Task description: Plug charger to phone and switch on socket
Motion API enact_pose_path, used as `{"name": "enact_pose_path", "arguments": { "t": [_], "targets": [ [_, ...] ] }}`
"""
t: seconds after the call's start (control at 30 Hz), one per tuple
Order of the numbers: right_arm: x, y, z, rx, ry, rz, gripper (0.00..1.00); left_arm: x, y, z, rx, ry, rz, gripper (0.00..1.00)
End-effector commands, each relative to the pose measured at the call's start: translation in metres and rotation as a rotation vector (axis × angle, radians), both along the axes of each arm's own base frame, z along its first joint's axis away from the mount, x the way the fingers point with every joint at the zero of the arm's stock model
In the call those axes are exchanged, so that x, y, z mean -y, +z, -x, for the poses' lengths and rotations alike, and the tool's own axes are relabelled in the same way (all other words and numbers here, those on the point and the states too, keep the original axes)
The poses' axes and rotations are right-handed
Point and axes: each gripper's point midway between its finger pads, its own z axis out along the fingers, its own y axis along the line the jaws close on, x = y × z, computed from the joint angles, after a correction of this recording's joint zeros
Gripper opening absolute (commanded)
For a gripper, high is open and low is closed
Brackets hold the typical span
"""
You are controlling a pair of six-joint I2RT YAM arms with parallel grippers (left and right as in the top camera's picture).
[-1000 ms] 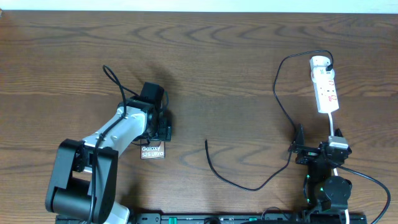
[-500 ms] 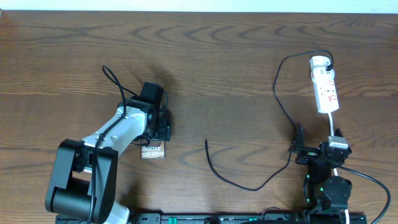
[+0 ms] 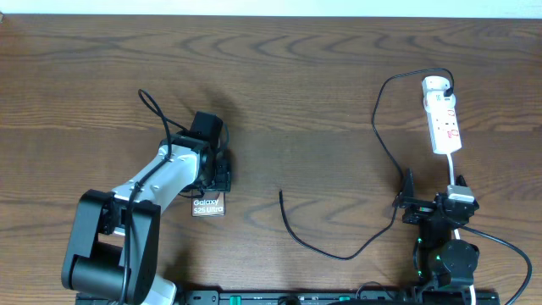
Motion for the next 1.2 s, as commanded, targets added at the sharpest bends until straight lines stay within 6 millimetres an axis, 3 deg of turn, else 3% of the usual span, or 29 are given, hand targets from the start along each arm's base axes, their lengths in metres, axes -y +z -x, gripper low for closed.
{"name": "enact_pose_path", "arguments": {
  "t": [0.0, 0.33, 0.53, 0.67, 0.8, 1.17],
  "targets": [
    [0.0027, -0.0001, 0.0006, 0.001, -0.014, 0.002, 0.99, -0.0060, -0.0198, 0.0216, -0.086, 0.004, -0.025, 0.61],
    [0.0028, -0.0001, 0.0006, 0.001, -0.014, 0.002, 0.99, -0.0060, -0.0198, 0.0216, -0.086, 0.004, -0.025, 0.55],
    [0.0027, -0.0001, 0.0006, 0.001, -0.014, 0.002, 0.99, -0.0062, -0.0198, 0.0215, -0.085, 0.004, -0.026, 0.45],
    [0.0027, -0.0001, 0.0006, 0.001, -0.014, 0.002, 0.99, -0.0078, -0.0198, 0.0210, -0.083, 0.003, -0.035, 0.21],
    [0.0027, -0.0001, 0.0006, 0.001, -0.014, 0.002, 0.99, -0.0076, -0.0198, 0.0202, -0.079, 0.004, -0.034, 0.08],
    [0.0027, -0.0001, 0.0006, 0.001, -0.014, 0.002, 0.99, -0.0054, -0.0137, 0.0122, -0.056, -0.004, -0.028, 0.07]
  ]
}}
